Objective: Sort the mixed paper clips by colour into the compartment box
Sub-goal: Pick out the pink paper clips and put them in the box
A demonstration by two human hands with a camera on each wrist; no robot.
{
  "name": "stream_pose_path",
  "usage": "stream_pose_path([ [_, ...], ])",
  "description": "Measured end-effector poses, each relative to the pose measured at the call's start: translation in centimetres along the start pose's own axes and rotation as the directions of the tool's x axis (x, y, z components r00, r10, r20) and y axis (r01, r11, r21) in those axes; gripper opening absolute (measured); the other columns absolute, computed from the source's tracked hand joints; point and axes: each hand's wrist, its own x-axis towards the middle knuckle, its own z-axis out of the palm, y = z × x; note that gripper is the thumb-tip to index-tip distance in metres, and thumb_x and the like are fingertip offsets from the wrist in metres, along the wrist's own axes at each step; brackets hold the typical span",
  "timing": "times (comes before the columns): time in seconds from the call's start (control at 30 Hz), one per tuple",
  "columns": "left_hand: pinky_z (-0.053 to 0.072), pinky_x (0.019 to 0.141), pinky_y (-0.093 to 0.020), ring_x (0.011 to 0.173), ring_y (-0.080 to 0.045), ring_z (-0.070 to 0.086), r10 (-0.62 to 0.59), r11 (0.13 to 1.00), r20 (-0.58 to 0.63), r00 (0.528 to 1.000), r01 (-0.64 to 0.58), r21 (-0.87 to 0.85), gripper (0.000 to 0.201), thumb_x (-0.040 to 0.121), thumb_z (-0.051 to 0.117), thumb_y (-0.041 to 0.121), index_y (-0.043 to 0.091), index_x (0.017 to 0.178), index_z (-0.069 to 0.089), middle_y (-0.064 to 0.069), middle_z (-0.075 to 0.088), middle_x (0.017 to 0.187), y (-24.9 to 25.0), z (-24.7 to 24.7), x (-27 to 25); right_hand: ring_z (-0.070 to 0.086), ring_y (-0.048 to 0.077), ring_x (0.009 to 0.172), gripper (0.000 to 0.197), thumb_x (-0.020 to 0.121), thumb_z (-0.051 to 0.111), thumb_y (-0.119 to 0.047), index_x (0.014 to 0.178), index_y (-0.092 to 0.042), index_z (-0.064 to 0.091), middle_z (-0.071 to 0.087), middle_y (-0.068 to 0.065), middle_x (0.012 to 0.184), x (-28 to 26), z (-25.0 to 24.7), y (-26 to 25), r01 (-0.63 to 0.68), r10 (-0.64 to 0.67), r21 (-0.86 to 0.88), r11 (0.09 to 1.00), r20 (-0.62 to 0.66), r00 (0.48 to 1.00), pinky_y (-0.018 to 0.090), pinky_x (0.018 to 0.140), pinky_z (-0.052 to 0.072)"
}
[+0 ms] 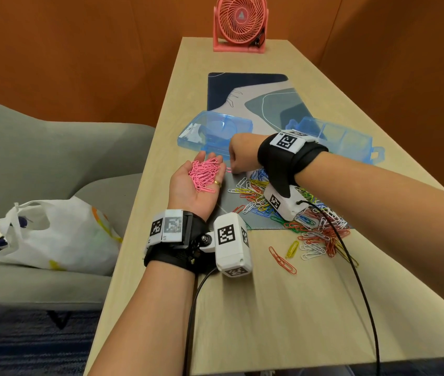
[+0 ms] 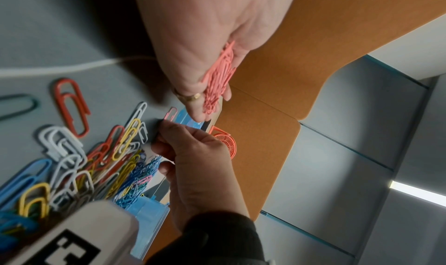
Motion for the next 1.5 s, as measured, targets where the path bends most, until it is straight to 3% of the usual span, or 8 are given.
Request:
stream_pose_path([
  [0.33, 0.042, 0.094, -0.043, 0.093, -0.032, 0.055, -0.027, 0.998, 0.053, 0.998, 0.030, -0.051, 0.036, 0.102, 0.026, 0.021, 0.000, 0.098, 0.055, -0.019, 0.057, 0.102, -0.7, 0.2, 0.0, 0.054, 0.009, 0.058, 0.011, 0.079, 0.063, -0.014, 0.084, -0.011, 0.071, 0.068, 0.001, 0.071, -4.0, -5.0, -0.8, 0.165, -0.141, 0.396, 0.904, -0.088, 0.986, 0.018, 0.055, 0.045],
  [0.6, 0.040, 0.095, -0.043, 0.090, -0.034, 0.055, -0.110, 0.994, 0.066, 0.992, 0.111, 0.000, 0.033, 0.100, 0.030, 0.018, 0.001, 0.093, 0.057, -0.020, 0.058, 0.097, -2.3, 0.7, -0.9, 0.055, 0.007, 0.052, 0.014, 0.084, 0.059, -0.010, 0.087, -0.009, 0.073, 0.069, 0.002, 0.072, -4.1, -5.3, 2.3, 0.013, -0.006, 0.155, 0.988, -0.043, 0.999, 0.019, 0.053, 0.046],
  [0.7, 0.043, 0.092, -0.044, 0.090, -0.033, 0.056, -0.143, 0.989, 0.067, 0.987, 0.140, 0.042, 0.034, 0.101, 0.030, 0.018, 0.002, 0.091, 0.058, -0.020, 0.059, 0.095, -3.0, 0.7, -0.9, 0.065, 0.019, 0.065, 0.025, 0.087, 0.050, -0.005, 0.096, -0.002, 0.073, 0.074, 0.011, 0.087, -3.8, -4.6, 4.3, -0.103, 0.103, 0.015, 0.995, 0.010, 0.995, 0.028, 0.069, 0.054],
  [0.83, 0.046, 0.085, -0.043, 0.089, -0.031, 0.058, -0.140, 0.988, 0.058, 0.988, 0.136, 0.077, 0.036, 0.102, 0.029, 0.021, 0.003, 0.092, 0.058, -0.018, 0.059, 0.096, -3.2, 0.7, -0.6, 0.069, 0.026, 0.086, 0.027, 0.090, 0.049, 0.000, 0.107, 0.000, 0.069, 0.072, 0.014, 0.101, -3.9, -3.2, 5.3, -0.149, 0.157, -0.130, 0.980, 0.056, 0.986, 0.023, 0.056, 0.047],
  [0.93, 0.047, 0.085, -0.042, 0.089, -0.031, 0.058, -0.141, 0.987, 0.057, 0.988, 0.136, 0.080, 0.035, 0.102, 0.030, 0.021, 0.003, 0.092, 0.058, -0.018, 0.059, 0.096, -3.1, 0.6, -0.6, 0.068, 0.027, 0.093, 0.024, 0.089, 0.059, -0.003, 0.111, 0.000, 0.067, 0.070, 0.014, 0.100, -3.5, -2.3, 5.5, -0.144, 0.160, -0.200, 0.969, 0.064, 0.985, 0.031, 0.075, 0.053],
  [1.1, 0.046, 0.087, -0.043, 0.090, -0.031, 0.058, -0.135, 0.988, 0.045, 0.990, 0.131, 0.084, 0.037, 0.102, 0.030, 0.022, 0.003, 0.090, 0.059, -0.018, 0.060, 0.095, -3.1, 0.5, -0.5, 0.055, 0.021, 0.059, 0.027, 0.084, 0.070, -0.023, 0.099, -0.001, 0.071, 0.069, 0.012, 0.087, -2.9, -1.5, 5.0, -0.158, 0.162, -0.149, 0.976, 0.013, 0.987, 0.023, 0.052, 0.045],
  [1.27, 0.044, 0.089, -0.041, 0.089, -0.031, 0.058, -0.132, 0.988, 0.036, 0.991, 0.129, 0.085, 0.038, 0.102, 0.029, 0.024, 0.003, 0.090, 0.058, -0.018, 0.060, 0.094, -3.2, 0.5, -0.5, 0.068, 0.026, 0.079, 0.020, 0.082, 0.070, -0.014, 0.097, -0.001, 0.071, 0.072, 0.014, 0.094, -2.3, -1.0, 5.1, -0.184, 0.188, -0.084, 0.979, 0.046, 0.981, 0.033, 0.075, 0.056],
  [1.5, 0.045, 0.088, -0.042, 0.089, -0.031, 0.058, -0.127, 0.988, 0.044, 0.991, 0.122, 0.090, 0.038, 0.102, 0.029, 0.023, 0.003, 0.089, 0.058, -0.018, 0.059, 0.094, -3.2, 0.5, -0.5, 0.069, 0.027, 0.087, 0.022, 0.076, 0.072, -0.017, 0.093, -0.003, 0.073, 0.073, 0.012, 0.092, -1.5, -0.4, 5.1, -0.206, 0.206, -0.003, 0.978, -0.024, 0.978, 0.031, 0.072, 0.054],
])
